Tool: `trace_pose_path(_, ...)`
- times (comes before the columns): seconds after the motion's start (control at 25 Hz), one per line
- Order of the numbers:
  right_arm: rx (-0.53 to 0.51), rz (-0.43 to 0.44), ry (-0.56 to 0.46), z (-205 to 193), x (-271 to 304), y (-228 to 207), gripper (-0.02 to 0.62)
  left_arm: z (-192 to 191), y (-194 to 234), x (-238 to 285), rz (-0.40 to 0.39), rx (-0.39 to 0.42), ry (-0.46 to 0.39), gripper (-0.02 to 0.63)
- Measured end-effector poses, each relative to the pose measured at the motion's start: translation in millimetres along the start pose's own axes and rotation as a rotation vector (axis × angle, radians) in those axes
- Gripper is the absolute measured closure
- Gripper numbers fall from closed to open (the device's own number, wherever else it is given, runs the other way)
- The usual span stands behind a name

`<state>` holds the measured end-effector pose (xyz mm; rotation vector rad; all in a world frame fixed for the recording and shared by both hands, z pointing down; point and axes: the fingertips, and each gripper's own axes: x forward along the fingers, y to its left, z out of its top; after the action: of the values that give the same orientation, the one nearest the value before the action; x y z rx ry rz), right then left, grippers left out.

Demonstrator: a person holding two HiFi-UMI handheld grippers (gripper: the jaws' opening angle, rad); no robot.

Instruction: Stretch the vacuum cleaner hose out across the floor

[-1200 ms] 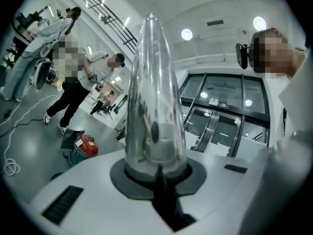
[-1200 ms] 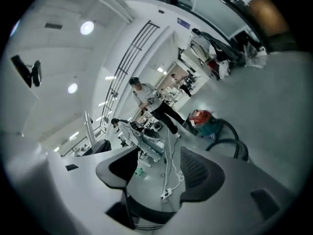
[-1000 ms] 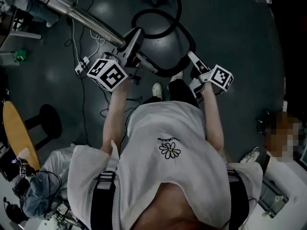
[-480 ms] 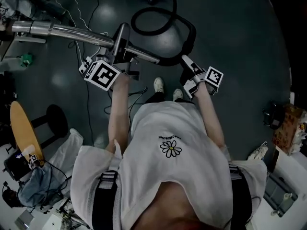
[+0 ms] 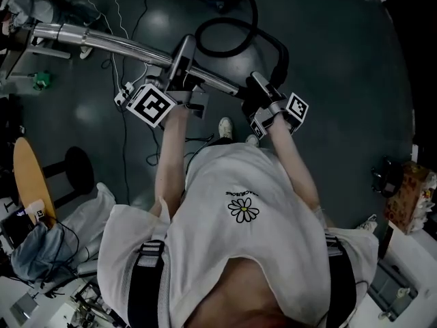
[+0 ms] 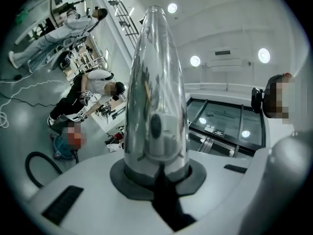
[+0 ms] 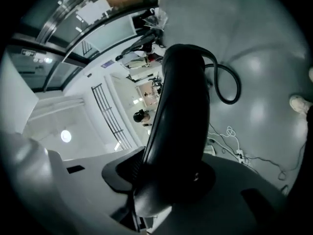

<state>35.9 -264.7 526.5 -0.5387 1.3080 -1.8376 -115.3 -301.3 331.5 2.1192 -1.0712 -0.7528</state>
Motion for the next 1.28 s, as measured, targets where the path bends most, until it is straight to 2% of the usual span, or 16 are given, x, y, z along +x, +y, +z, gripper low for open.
trace_pose_path(0.16, 0.002, 0.061, -0.074, 11, -2, 22, 0.461, 3, -5, 0, -0.116, -0.061, -0.030, 0.561)
trace_pose_path(0.32, 0.006, 0.093, -0.064, 14, 5, 32, 0.480, 8, -13, -2, -0.236, -0.058, -0.040, 0.561)
trace_pose_path(0.48, 0.033, 0.098, 0.001, 5, 10, 29, 0.483, 8, -28, 2, -0.388, -0.015, 0.033, 0.561)
trace_pose_path(0.64, 0.068, 0.115, 0.017, -3, 9, 26, 0.483, 6, -41, 7, -0.482, 0.012, 0.119, 0.558)
trace_pose_path(0.76, 0.083, 0.119, 0.004, -3, 9, 25, 0.483, 5, -47, 9, -0.534, -0.010, 0.150, 0.518)
trace_pose_path(0.84, 0.082, 0.118, -0.009, -1, 8, 24, 0.482, 5, -45, 11, -0.516, -0.054, 0.145, 0.486)
trace_pose_path(0.88, 0.077, 0.115, -0.018, 2, 8, 24, 0.482, 6, -42, 14, -0.489, -0.084, 0.133, 0.438)
trace_pose_path(0.92, 0.069, 0.112, -0.027, 6, 8, 24, 0.482, 6, -39, 18, -0.454, -0.111, 0.117, 0.349)
trace_pose_path(1.0, 0.046, 0.104, -0.037, 12, 6, 25, 0.482, 5, -29, 28, -0.375, -0.120, 0.089, 0.279)
trace_pose_path(1.08, 0.014, 0.108, -0.042, 13, 4, 29, 0.482, 0, -18, 32, -0.288, -0.061, 0.101, 0.217)
trace_pose_path(1.12, 0.000, 0.119, -0.048, 13, 2, 32, 0.482, -4, -13, 32, -0.243, -0.006, 0.124, 0.175)
trace_pose_path(1.2, -0.014, 0.168, -0.083, 18, -2, 43, 0.483, -16, -6, 30, -0.173, 0.131, 0.195, 0.167)
trace_pose_path(1.28, -0.005, 0.248, -0.159, 32, -7, 60, 0.502, -30, -6, 23, -0.161, 0.210, 0.270, 0.167)
